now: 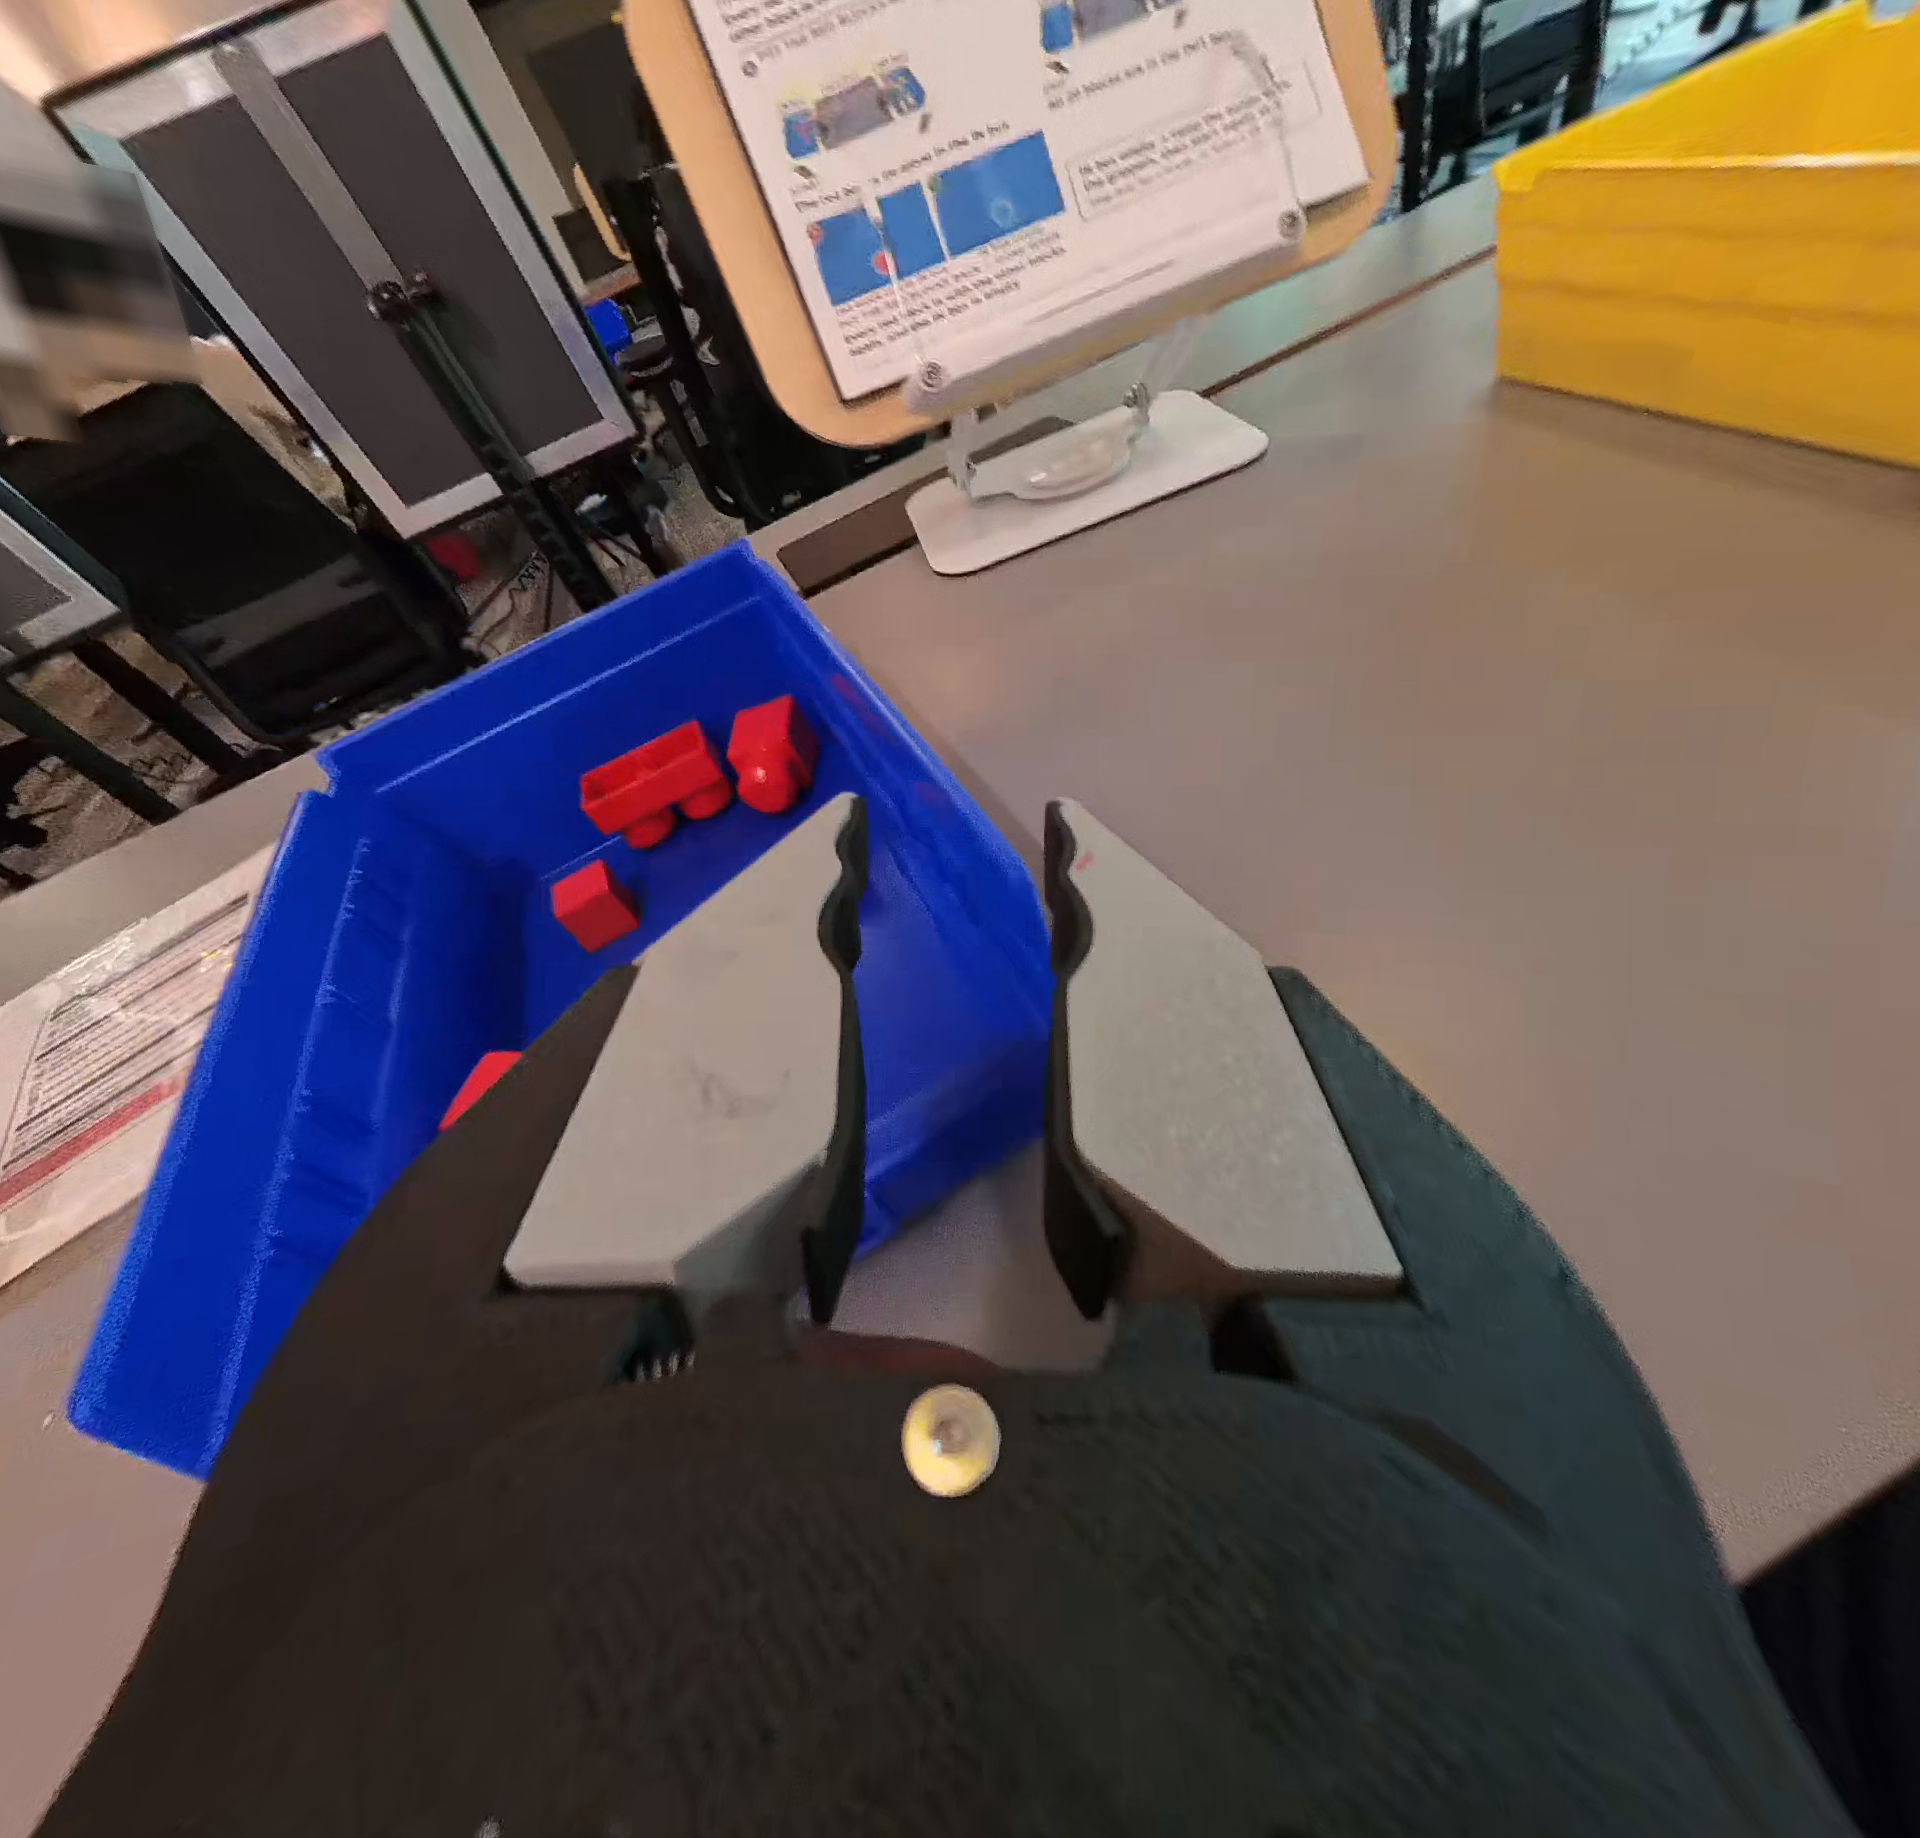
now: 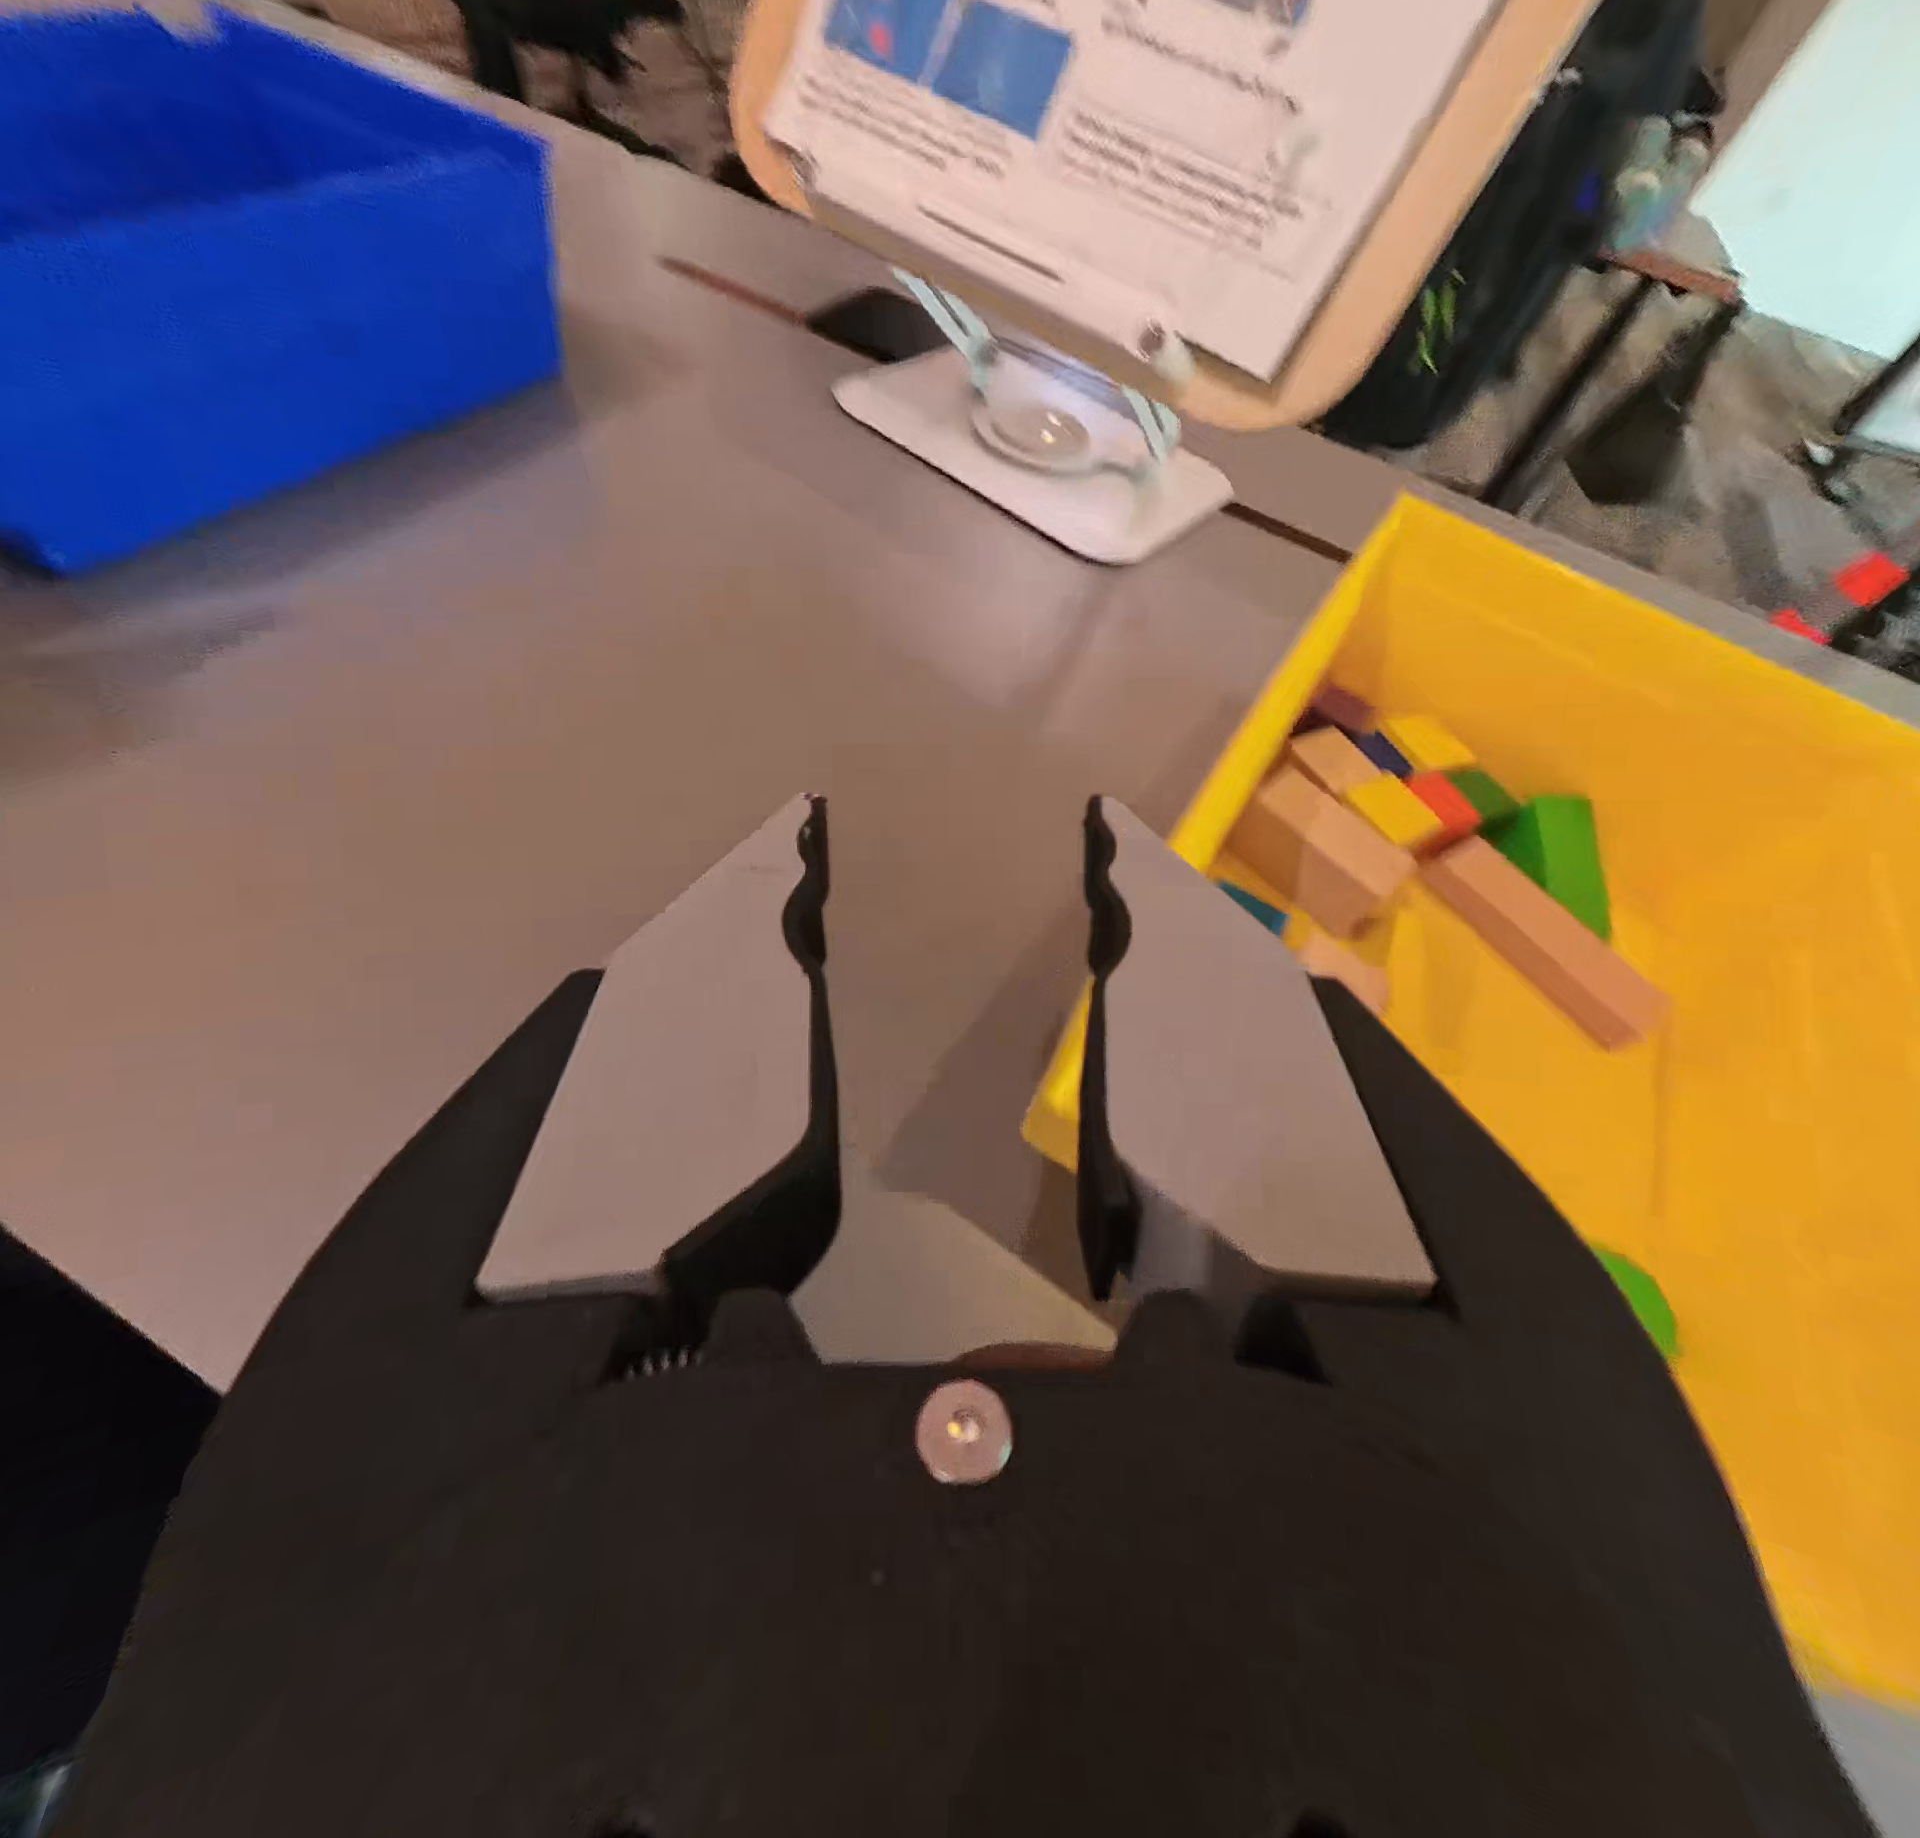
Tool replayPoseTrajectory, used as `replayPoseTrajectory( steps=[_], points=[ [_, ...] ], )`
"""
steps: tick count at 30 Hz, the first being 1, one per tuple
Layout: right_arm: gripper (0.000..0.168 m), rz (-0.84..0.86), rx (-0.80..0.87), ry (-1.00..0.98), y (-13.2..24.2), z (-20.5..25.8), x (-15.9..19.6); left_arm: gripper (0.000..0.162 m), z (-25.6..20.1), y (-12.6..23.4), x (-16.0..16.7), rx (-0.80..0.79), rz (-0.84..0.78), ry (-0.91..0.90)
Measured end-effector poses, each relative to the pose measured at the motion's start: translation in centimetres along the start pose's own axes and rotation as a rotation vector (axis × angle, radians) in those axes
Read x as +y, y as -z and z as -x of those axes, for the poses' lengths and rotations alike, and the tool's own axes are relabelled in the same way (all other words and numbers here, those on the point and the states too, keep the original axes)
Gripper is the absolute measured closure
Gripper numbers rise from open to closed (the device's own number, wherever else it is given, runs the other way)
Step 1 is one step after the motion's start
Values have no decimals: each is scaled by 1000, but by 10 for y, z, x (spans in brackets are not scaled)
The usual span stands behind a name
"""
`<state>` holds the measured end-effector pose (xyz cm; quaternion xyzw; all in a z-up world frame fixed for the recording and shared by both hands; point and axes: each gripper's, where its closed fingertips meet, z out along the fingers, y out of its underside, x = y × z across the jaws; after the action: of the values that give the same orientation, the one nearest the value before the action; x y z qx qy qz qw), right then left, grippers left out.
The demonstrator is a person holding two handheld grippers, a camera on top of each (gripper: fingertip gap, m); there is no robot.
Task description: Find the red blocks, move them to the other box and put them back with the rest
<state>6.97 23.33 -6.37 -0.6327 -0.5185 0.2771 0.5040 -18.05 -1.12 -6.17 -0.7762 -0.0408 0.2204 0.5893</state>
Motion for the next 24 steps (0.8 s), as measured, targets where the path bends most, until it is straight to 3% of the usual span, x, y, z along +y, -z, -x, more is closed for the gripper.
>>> replayPoseTrajectory(
  steps=[3,7,13,18,24],
  points=[
    [103,-22,-157,-13,-22,29,-9,128,20,-12,-3,1,37,8],
    [103,-24,-255,-9,-51,57,3,127,41,-34,0,54,81,75],
    [112,-17,-281,-10,-79,66,35,124,81,-93,35,97,305,93],
    [116,-29,-293,-51,-79,63,33,124,119,-155,48,81,449,-27],
    [115,0,-361,-103,-80,66,36,125,131,-209,88,140,616,-200]
  ],
)
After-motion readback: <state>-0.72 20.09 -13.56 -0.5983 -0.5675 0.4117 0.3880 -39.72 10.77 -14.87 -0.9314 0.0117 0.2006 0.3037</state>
